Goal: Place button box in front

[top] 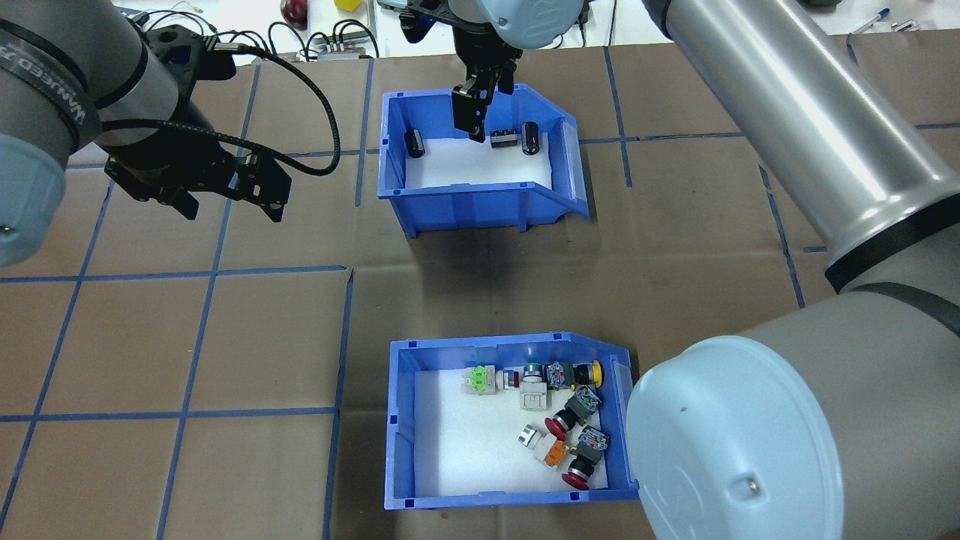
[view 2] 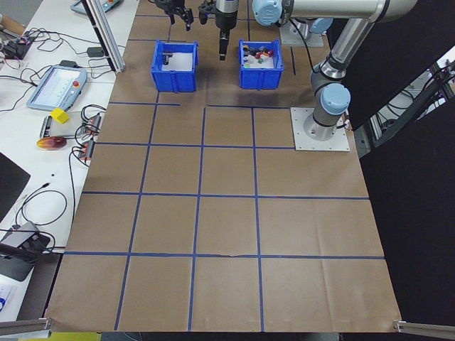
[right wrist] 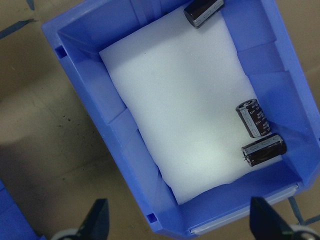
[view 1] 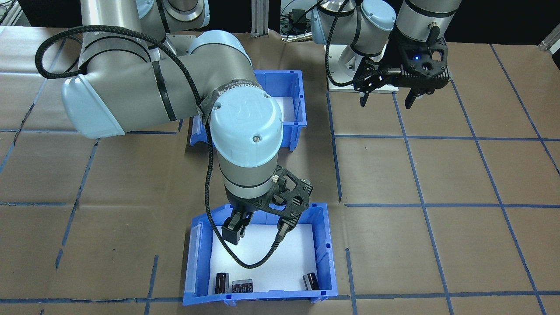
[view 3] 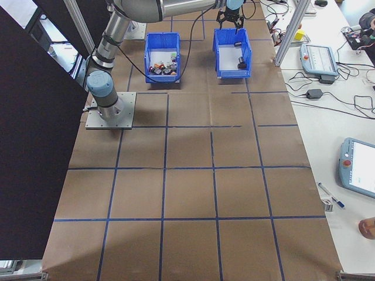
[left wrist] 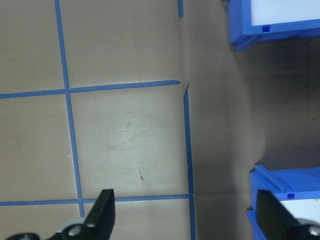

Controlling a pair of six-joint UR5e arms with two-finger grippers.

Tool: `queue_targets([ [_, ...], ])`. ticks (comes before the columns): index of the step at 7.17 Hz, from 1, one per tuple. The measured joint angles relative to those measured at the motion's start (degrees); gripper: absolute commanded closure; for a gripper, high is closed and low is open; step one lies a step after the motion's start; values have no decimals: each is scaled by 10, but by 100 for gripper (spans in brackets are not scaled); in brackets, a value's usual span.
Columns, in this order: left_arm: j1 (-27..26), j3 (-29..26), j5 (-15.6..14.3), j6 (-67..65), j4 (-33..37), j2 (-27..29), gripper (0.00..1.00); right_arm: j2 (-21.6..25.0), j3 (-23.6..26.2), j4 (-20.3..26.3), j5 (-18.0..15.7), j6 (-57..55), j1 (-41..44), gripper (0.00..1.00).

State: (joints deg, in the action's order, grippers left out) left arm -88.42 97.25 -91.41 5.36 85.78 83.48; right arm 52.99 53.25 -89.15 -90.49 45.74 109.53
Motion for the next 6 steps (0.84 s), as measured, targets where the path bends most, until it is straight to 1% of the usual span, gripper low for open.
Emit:
queue_targets([
  [3,-5,6,0,-2,2,-8,0,0,3,2,-1,15,-1,0],
  [4,-6,15,5,-2,6,-11,0,-1,4,3,0,17,-1,0],
  [6,-10,56,23,-18,4,-18,1,-3,6,7,1,26,1,0],
])
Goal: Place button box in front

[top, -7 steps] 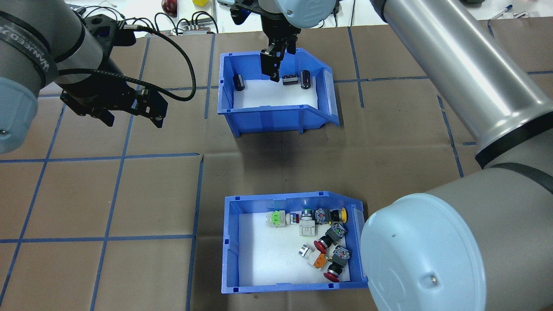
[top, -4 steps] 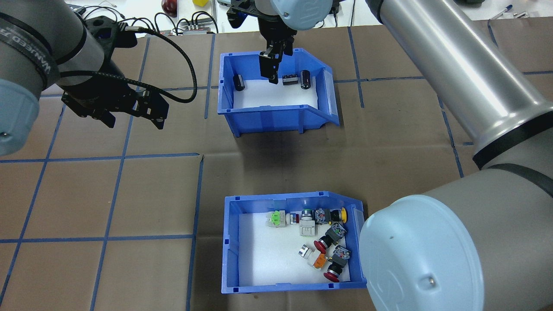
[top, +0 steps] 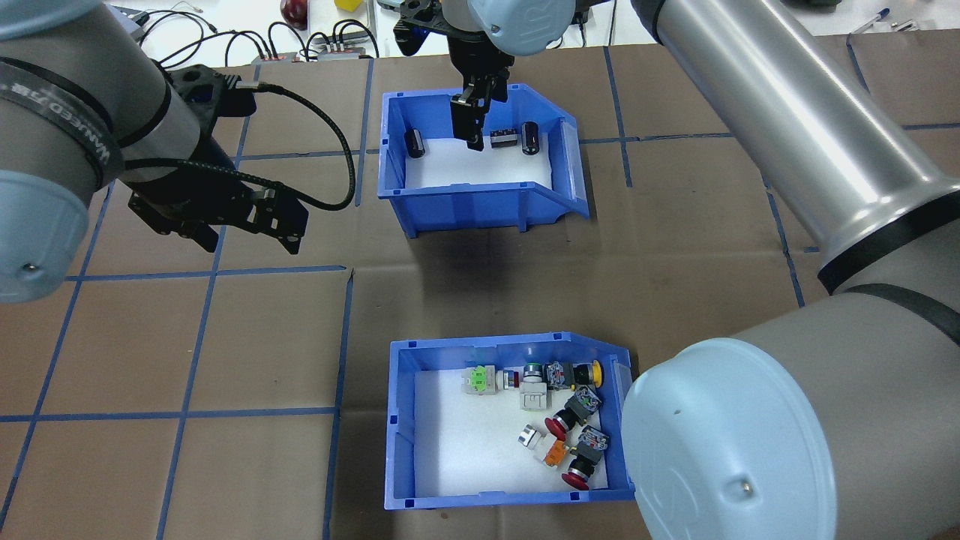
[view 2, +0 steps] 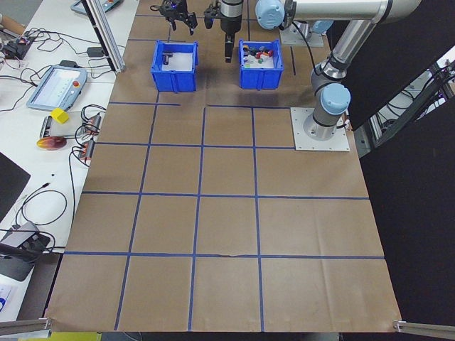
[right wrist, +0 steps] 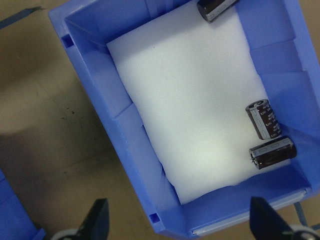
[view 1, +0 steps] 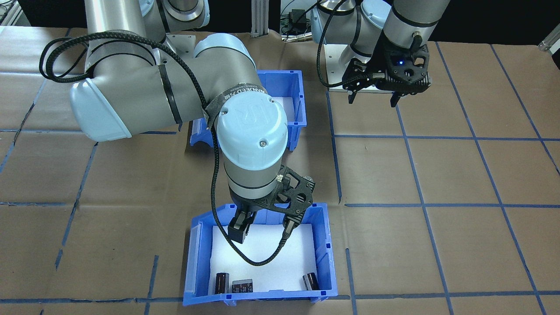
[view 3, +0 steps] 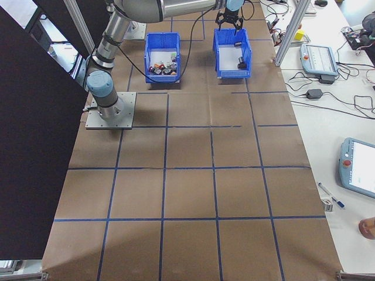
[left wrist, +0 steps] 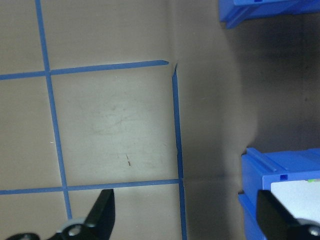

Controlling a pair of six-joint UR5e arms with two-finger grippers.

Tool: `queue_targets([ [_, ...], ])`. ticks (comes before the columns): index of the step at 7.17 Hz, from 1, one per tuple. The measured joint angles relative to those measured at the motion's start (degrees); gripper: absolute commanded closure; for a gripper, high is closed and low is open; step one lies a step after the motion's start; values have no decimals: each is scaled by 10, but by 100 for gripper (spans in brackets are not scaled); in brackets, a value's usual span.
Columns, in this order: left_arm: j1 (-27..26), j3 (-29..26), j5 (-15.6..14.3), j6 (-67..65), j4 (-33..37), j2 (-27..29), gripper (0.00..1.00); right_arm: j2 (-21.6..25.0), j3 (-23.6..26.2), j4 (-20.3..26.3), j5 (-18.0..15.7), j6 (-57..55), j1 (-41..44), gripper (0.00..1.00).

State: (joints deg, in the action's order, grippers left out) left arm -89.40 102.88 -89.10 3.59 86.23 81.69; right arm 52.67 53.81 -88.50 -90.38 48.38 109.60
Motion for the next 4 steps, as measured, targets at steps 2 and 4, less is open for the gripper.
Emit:
queue_targets([
  [2,-25,48,15,-93,-19,-24,1,-1,23,2,1,28,6,0],
  [4,-77,76,17,-271,-34,-41,1,3,83,-11,2,47,12,0],
])
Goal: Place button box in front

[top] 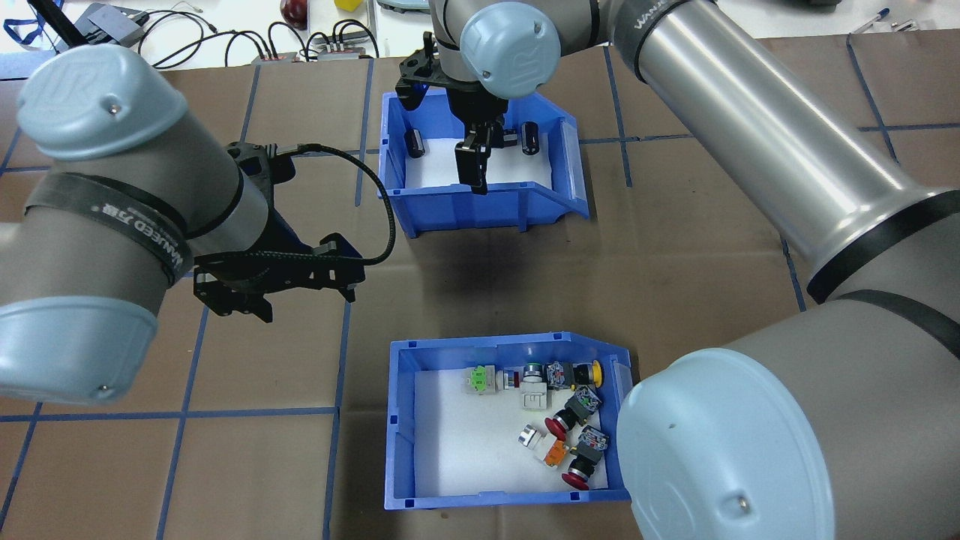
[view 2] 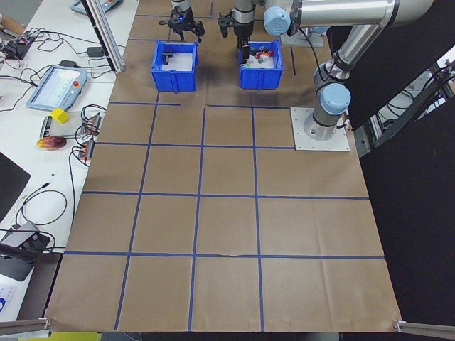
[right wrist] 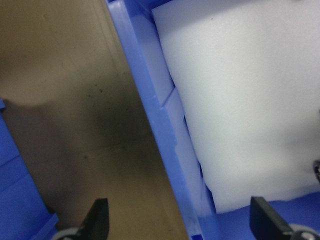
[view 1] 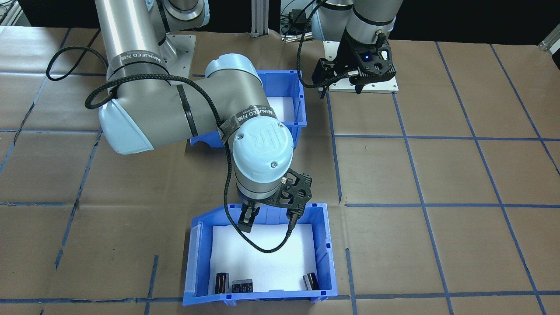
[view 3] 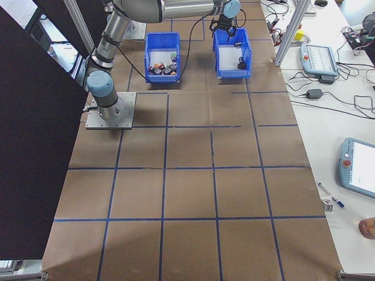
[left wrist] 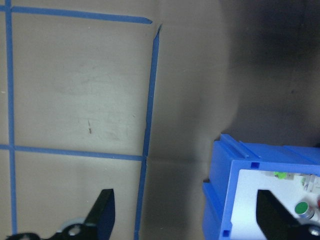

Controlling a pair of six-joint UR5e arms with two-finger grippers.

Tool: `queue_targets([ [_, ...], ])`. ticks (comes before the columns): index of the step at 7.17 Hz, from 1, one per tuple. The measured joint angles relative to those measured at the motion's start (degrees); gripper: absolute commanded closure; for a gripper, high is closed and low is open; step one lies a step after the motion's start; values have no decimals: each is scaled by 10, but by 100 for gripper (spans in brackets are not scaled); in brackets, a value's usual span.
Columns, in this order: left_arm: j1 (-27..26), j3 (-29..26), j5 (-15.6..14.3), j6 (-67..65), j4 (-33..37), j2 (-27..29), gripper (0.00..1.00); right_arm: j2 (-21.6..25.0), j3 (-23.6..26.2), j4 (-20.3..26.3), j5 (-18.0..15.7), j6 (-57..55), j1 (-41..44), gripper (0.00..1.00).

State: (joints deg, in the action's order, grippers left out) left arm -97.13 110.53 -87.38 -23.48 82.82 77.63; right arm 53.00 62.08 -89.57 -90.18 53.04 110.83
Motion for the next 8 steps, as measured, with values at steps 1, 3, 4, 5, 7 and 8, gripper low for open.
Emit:
queue_targets([
  [1,-34,13,-1,-127,-2,-6,1,-1,20,-18,-1,3,6,0],
  [3,-103,49,-2,-425,-3,-24,1,-11,33,-68,-4,4,23,1],
  [4,-140,65,0,-567,-8,-28,1,-16,34,-79,-4,5,26,17],
  [5,-178,80,2,-695,-24,-28,1,-21,33,-85,-3,9,27,39],
  [7,-249,130,3,-896,-106,-27,1,-25,33,-105,-1,30,29,80],
  [8,-276,155,2,-969,-153,-23,1,-26,32,-114,-1,38,29,93],
])
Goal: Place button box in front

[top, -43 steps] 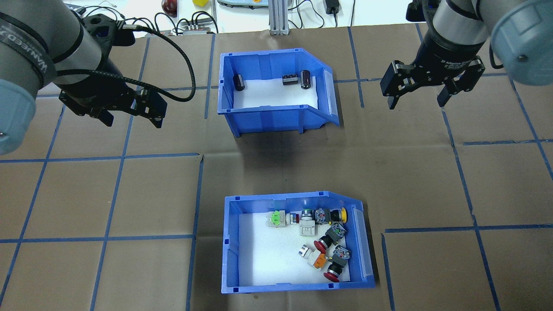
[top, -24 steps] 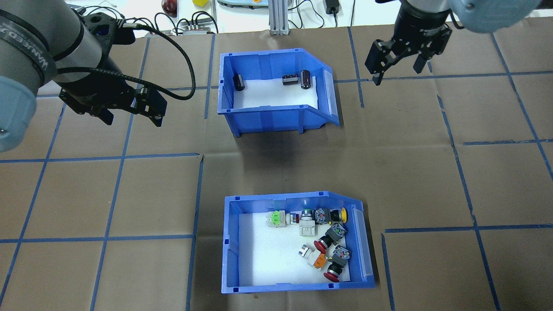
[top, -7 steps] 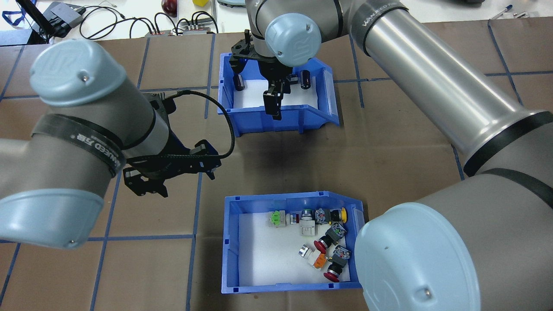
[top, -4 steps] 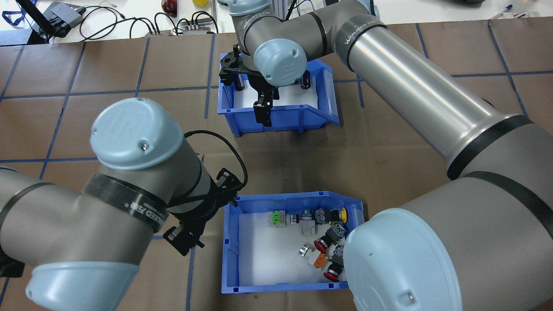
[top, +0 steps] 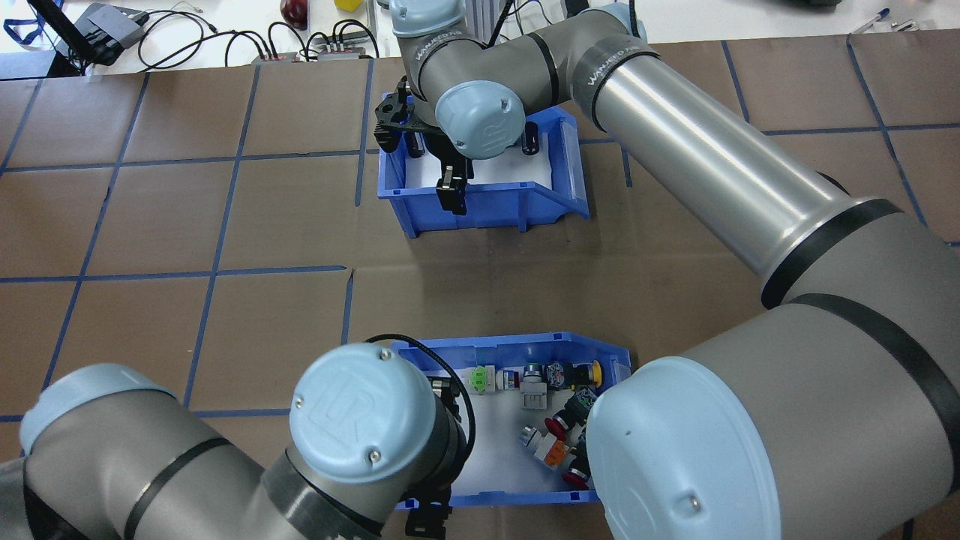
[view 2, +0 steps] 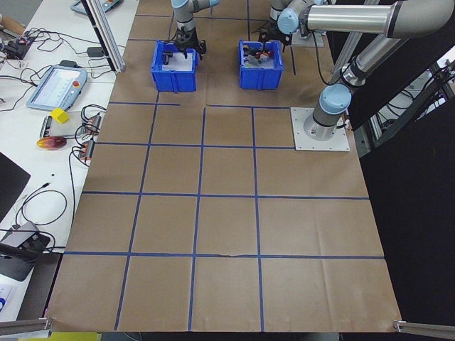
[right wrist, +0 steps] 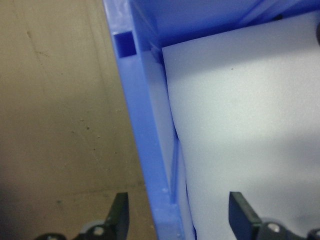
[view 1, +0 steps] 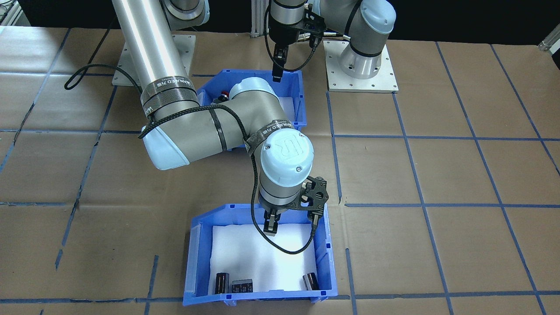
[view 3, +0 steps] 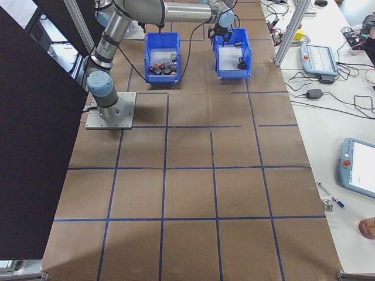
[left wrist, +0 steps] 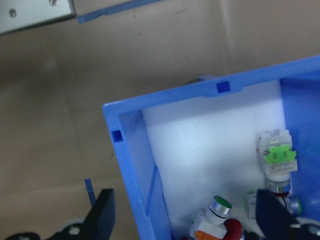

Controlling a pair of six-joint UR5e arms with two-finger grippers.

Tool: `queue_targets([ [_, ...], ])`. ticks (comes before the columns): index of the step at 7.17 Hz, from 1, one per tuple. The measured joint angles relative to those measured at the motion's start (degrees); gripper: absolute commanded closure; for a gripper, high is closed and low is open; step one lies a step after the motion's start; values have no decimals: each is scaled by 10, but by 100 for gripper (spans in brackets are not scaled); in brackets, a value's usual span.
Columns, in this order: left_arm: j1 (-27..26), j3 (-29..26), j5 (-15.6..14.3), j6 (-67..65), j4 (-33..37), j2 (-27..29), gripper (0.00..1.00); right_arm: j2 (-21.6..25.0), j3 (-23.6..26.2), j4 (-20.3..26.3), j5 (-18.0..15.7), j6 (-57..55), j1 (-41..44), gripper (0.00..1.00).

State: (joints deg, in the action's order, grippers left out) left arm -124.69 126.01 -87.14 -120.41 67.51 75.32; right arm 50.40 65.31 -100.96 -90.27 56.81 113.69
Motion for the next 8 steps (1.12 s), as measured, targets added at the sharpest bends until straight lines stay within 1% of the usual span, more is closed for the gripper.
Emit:
queue_targets([
  [1,-23,16,0,-57,-32,6,2,0,-1,-4,-1,3,0,94],
  [2,-41,22,0,-91,-46,12,2,2,-2,-7,-1,4,-1,95],
  [3,-51,24,-1,-110,-55,23,4,6,-4,-8,-2,5,-3,95],
  [4,-56,24,-4,-121,-72,41,4,13,-10,-9,-3,5,-10,95],
  [5,-62,25,-5,-135,-102,64,5,24,-17,-7,-6,13,-23,95],
  [6,-72,26,-7,-147,-122,86,16,37,-20,-2,-7,38,-47,95],
  [7,-85,28,-16,-153,-131,105,52,54,-16,3,-10,85,-80,95],
  [8,-93,29,-28,-157,-135,118,82,75,0,8,-16,145,-118,95],
])
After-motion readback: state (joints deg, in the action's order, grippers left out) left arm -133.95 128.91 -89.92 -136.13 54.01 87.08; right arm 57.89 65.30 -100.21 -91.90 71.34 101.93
